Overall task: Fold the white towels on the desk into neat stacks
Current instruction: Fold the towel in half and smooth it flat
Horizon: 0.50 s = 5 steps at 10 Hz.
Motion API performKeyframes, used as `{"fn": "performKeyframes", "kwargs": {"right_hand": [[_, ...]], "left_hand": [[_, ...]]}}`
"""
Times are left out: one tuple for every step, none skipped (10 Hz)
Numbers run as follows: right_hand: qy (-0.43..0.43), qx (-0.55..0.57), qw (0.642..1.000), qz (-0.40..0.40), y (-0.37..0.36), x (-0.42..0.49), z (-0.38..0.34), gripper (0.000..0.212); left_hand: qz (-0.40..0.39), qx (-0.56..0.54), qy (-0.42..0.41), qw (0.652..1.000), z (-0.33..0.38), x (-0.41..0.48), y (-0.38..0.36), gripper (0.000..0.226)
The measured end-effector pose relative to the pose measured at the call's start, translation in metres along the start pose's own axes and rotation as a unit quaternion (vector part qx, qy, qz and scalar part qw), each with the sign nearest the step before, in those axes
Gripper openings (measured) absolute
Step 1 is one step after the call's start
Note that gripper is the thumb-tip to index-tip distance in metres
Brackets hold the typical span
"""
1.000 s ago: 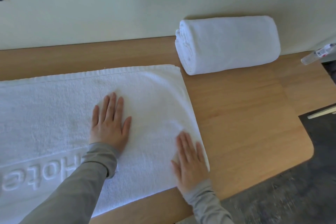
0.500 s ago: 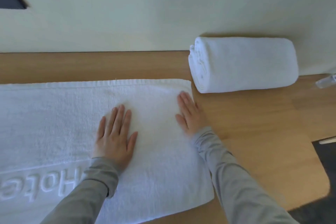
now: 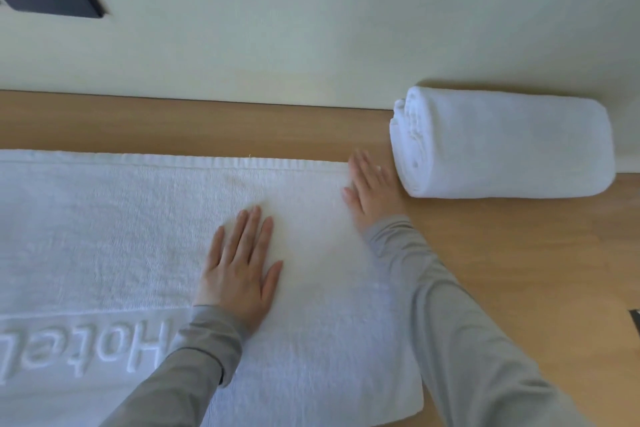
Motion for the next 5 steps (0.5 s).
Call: {"fn": "performKeyframes", "kwargs": {"right_hand": [[-0.053,0.032,0.998,-0.008,0.008,0.007,0.011,0.058],[-0.073,0.012,0.997,-0.012,0.009,0.004,0.004,0.058],[-0.058,0.052,0.997,0.018,0.02,-0.01,-0.004,0.056],[-0.04,0.11,0.992,0.037,0.033,-0.024,-0.006,0.053],[-0.055,0.134,0.989,0.02,0.045,-0.023,-0.001,0.053]], "left_hand": [[0.003,0.0,0.0,1.0,0.0,0.0,-0.001,0.065],[-0.002,-0.003,0.001,1.0,0.0,0.0,-0.002,0.065],[-0.005,-0.006,-0.003,1.0,0.0,0.001,-0.003,0.065],[-0.027,-0.009,-0.006,1.0,-0.001,-0.002,-0.001,0.068],[-0.024,-0.05,0.012,0.998,0.003,-0.003,0.005,0.07]]}}
Point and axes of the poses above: each hand's wrist, its own x-axis towards the middle knuckle, its own y-axis out of the back of the hand, z = x × y, the point moved 1 cm from there along x, towards the middle knuckle, and after that the axes turned 12 degrees about x, right-handed, at the moved point
